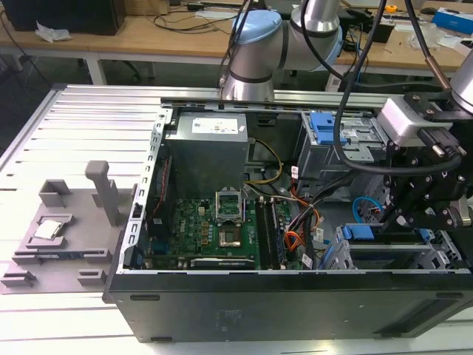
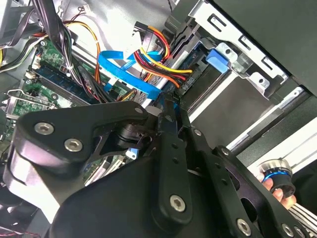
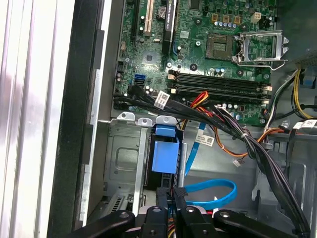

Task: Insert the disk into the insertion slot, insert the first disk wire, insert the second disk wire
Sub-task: 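Insert the second disk wire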

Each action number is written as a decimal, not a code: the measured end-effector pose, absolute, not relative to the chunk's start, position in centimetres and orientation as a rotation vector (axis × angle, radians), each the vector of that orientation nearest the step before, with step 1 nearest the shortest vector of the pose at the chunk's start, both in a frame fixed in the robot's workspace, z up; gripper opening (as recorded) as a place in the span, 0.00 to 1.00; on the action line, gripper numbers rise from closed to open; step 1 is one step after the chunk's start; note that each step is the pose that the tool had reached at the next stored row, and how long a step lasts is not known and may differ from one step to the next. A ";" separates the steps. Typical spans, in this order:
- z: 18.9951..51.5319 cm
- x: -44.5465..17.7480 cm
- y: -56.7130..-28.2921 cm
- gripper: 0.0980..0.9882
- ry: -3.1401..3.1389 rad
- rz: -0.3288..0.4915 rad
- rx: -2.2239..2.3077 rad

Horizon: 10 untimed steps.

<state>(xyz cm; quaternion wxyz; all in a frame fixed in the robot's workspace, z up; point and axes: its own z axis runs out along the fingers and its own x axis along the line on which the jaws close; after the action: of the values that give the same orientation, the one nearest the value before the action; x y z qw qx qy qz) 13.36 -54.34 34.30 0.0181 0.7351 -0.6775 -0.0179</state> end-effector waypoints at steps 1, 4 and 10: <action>34.2 13.4 -54.4 0.07 -2.104 -0.057 2.283; 34.1 13.4 -54.4 0.07 -2.103 -0.058 2.282; 33.8 13.4 -54.4 0.07 -2.102 -0.061 2.280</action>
<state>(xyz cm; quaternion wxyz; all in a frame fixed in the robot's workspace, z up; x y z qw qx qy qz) 13.39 -54.44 33.84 0.0199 0.7350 -0.6775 -0.0196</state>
